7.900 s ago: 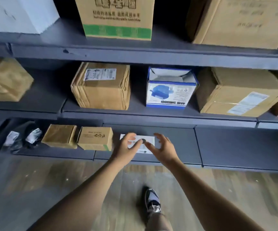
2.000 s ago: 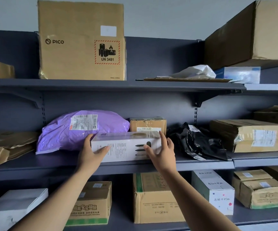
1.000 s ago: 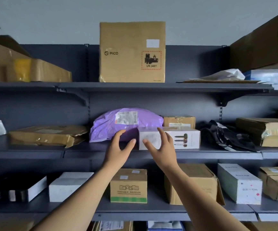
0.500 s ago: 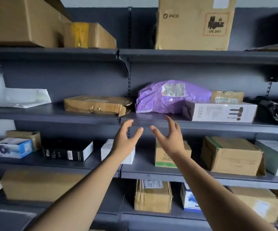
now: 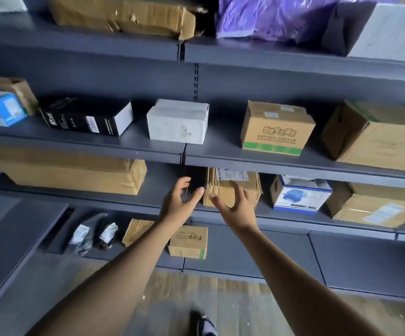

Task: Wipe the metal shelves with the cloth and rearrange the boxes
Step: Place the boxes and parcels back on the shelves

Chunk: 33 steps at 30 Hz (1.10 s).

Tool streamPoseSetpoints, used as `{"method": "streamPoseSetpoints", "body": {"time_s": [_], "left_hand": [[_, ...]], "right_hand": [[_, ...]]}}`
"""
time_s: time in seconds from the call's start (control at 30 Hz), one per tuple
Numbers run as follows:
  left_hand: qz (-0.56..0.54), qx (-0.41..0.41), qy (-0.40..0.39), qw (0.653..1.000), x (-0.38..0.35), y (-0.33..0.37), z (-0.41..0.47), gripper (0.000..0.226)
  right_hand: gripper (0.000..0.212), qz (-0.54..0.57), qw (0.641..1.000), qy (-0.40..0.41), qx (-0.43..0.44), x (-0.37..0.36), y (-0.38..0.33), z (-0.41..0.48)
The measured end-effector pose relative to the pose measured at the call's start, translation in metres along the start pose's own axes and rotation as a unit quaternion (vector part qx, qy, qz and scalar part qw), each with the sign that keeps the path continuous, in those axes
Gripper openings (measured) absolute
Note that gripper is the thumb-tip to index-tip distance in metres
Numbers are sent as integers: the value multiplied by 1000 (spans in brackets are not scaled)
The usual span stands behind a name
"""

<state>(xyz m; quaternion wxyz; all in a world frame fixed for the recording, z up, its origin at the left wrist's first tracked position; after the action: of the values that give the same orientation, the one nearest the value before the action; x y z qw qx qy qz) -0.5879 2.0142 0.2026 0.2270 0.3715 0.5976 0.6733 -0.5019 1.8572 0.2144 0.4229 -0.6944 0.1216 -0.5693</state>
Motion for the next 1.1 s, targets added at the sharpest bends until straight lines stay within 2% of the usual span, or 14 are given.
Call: {"method": "streamPoseSetpoints", "body": {"time_s": [0.2,0.37,0.6,0.87,1.0,1.1], "left_hand": [[20,114,25,993,-3,-126,2,78],[64,160,20,985,-9,-226,17,52],[89,182,2,979,-54,-402,64,57],[101,166,48,980,-87,-601,137,77],[102,154,74,980,-93,-659,157,85],[72,145,83,983,-98,-683,166,88]], "right_hand": [[80,-22,991,-110,-71,-112,79,5],[83,-40,980,-152,-123,-188,149,17],[85,-58,975,-158,-145,-309,274,65],[92,-58,981,-143,-121,-454,415,141],[101,-56,983,-136,-112,-499,458,162],[93,-43,983,-135,-116,-519,477,172]]}}
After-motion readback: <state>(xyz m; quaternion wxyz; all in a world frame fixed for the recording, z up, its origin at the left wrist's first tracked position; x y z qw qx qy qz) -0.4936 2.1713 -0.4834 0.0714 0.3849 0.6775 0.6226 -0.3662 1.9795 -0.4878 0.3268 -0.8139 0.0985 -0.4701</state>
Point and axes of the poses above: each hand's wrist, its own z-axis towards the middle knuckle, its own x-axis out of the back of the hand, y = z × x, the point moved 2 cm from there along z, towards the middle knuckle, and after that the axes turned 10 degrees about -z, right-handed, at the moved point
